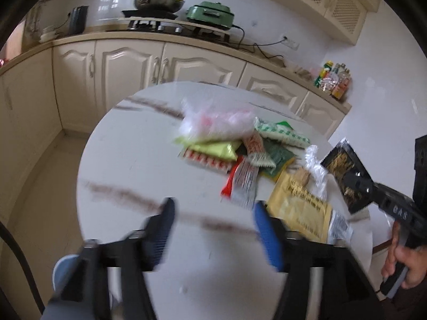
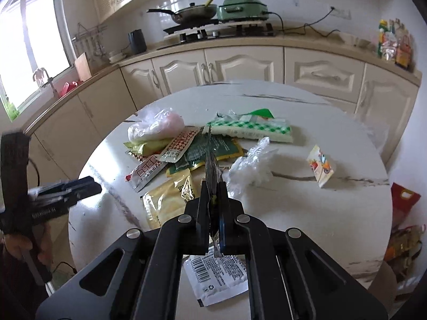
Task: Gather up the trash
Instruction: 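Grasp the clear plastic bag with the left tool while the right tool holds the black packet, then carry bag and black packet over the blue bin and open both tools, then move both tools back toward the table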
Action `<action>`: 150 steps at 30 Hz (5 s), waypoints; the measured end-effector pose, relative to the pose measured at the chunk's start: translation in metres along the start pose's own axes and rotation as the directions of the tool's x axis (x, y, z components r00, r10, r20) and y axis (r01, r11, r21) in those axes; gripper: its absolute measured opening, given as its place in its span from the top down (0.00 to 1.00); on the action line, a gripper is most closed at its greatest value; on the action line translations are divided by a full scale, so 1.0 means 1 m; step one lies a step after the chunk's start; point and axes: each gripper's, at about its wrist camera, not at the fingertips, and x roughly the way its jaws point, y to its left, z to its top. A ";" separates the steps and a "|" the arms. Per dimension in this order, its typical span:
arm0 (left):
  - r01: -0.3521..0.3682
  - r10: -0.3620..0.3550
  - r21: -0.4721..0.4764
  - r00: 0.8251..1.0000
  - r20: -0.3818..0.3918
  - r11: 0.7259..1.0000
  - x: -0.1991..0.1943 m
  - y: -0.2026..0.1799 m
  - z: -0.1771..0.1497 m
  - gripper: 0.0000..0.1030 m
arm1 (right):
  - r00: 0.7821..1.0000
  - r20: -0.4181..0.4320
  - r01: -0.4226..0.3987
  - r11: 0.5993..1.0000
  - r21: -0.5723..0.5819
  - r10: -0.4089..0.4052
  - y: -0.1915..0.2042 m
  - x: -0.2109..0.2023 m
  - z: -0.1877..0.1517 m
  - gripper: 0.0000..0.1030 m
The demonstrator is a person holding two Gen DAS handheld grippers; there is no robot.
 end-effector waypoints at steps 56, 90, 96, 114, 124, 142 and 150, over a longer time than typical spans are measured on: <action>-0.112 0.152 0.422 0.987 -0.062 0.900 0.235 -0.079 0.151 0.69 | 0.997 0.012 -0.079 0.997 0.013 0.079 -0.026 0.037 0.036 0.95; -0.354 0.361 -0.176 0.933 0.007 0.919 -0.123 0.234 -0.085 0.77 | 0.899 -0.151 -0.436 0.817 -0.377 0.410 0.358 0.082 0.010 0.95; -0.361 0.331 -0.300 0.932 -0.147 0.883 -0.081 0.313 -0.146 0.77 | 0.861 -0.352 -0.489 0.788 -0.374 0.367 0.419 0.184 -0.053 0.95; -0.428 0.143 -0.447 0.828 -0.541 0.785 0.101 0.482 -0.255 0.64 | 0.666 -0.720 -0.481 0.850 -0.214 0.196 0.411 0.421 -0.201 0.91; -0.445 0.156 -0.483 0.836 -0.527 0.754 0.082 0.475 -0.231 0.56 | 0.694 -0.683 -0.497 0.838 -0.225 0.228 0.415 0.417 -0.196 0.72; -0.520 0.491 -0.502 0.848 -0.201 0.691 -0.150 0.362 -0.147 0.37 | 0.882 -0.376 -0.436 0.797 -0.418 0.285 0.446 0.212 -0.111 0.30; -0.487 0.553 -0.442 0.833 0.025 0.753 -0.229 0.233 -0.111 0.24 | 0.935 -0.173 -0.355 0.810 -0.466 0.311 0.411 0.085 -0.070 0.00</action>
